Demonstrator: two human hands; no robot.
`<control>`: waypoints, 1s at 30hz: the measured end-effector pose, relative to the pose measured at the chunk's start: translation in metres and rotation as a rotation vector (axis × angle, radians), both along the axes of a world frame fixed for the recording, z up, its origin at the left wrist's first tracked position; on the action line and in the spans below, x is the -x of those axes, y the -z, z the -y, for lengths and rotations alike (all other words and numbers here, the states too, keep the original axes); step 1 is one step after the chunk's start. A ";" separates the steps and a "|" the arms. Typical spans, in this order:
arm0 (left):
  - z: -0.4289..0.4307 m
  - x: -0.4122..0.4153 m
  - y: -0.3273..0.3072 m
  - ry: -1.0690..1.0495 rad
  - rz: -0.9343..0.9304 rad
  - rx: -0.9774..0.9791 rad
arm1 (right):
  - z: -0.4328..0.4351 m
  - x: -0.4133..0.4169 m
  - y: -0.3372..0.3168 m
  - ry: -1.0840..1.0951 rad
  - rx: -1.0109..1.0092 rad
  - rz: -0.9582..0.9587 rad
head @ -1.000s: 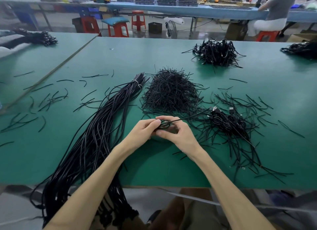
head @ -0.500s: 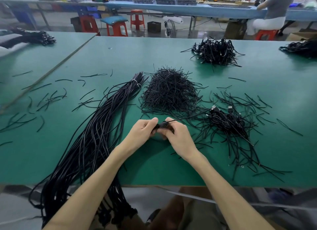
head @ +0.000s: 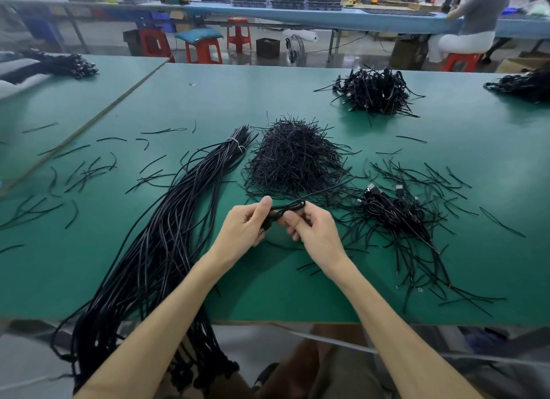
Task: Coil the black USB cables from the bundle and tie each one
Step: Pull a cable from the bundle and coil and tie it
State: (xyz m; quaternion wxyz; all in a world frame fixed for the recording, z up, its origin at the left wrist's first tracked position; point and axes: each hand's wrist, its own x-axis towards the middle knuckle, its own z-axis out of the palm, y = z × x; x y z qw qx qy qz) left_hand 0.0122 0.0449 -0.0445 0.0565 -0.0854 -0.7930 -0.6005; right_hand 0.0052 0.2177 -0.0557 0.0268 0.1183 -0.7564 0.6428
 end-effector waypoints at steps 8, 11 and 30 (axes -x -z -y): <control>0.005 0.002 0.000 0.012 0.085 -0.042 | -0.001 0.001 0.000 0.004 0.007 0.002; 0.005 0.001 0.000 0.000 0.061 -0.081 | -0.001 0.002 0.001 0.020 -0.018 0.011; 0.004 -0.003 -0.002 0.197 0.144 0.003 | 0.000 -0.001 -0.002 -0.106 -0.250 -0.045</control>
